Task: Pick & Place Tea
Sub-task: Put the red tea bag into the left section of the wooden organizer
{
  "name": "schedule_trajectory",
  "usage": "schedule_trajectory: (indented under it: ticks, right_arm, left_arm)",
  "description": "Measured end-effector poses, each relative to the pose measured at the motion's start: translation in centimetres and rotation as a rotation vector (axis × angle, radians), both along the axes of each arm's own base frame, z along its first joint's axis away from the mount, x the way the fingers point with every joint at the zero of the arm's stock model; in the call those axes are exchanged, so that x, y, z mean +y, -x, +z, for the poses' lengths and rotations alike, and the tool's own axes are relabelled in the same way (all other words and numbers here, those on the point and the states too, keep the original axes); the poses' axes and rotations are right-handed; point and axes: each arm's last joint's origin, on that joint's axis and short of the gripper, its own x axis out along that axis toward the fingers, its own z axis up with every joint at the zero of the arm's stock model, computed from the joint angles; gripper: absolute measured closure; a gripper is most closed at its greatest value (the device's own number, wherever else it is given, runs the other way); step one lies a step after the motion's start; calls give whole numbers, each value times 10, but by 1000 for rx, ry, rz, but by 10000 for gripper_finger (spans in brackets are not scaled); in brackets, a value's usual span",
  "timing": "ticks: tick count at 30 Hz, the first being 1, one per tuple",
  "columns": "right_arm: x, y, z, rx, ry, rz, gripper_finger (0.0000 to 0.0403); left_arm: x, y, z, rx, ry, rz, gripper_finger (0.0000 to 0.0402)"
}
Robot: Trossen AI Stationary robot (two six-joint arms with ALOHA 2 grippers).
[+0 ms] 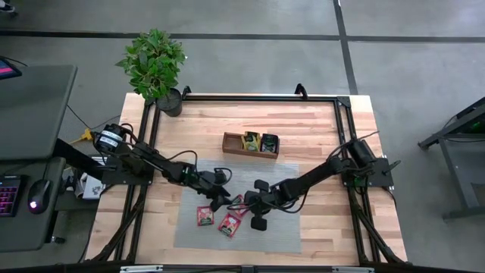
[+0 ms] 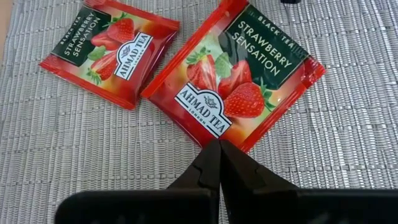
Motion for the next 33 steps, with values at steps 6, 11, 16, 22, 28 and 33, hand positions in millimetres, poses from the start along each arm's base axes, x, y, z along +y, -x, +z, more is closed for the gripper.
schedule_trajectory:
  ticks: [6,11,16,22,28,33]
  right_arm:
    - [-3,-3,0,-33,40,-16,403]
    - [-5,-6,1,-62,44,6,403]
    - [-6,-6,1,-65,53,15,403]
    - [-6,-6,1,-67,59,21,403]
    - [-6,-6,1,-68,69,30,403]
    - [-6,-7,1,-70,68,30,403]
  left_arm:
    - [-1,0,0,30,77,6,191]
    - [-1,0,-5,58,120,40,191]
    - [-1,-1,-7,72,145,57,191]
    - [-3,-8,-3,68,160,52,200]
    - [-8,-19,1,75,168,29,241]
    - [-8,-20,3,78,160,26,283]
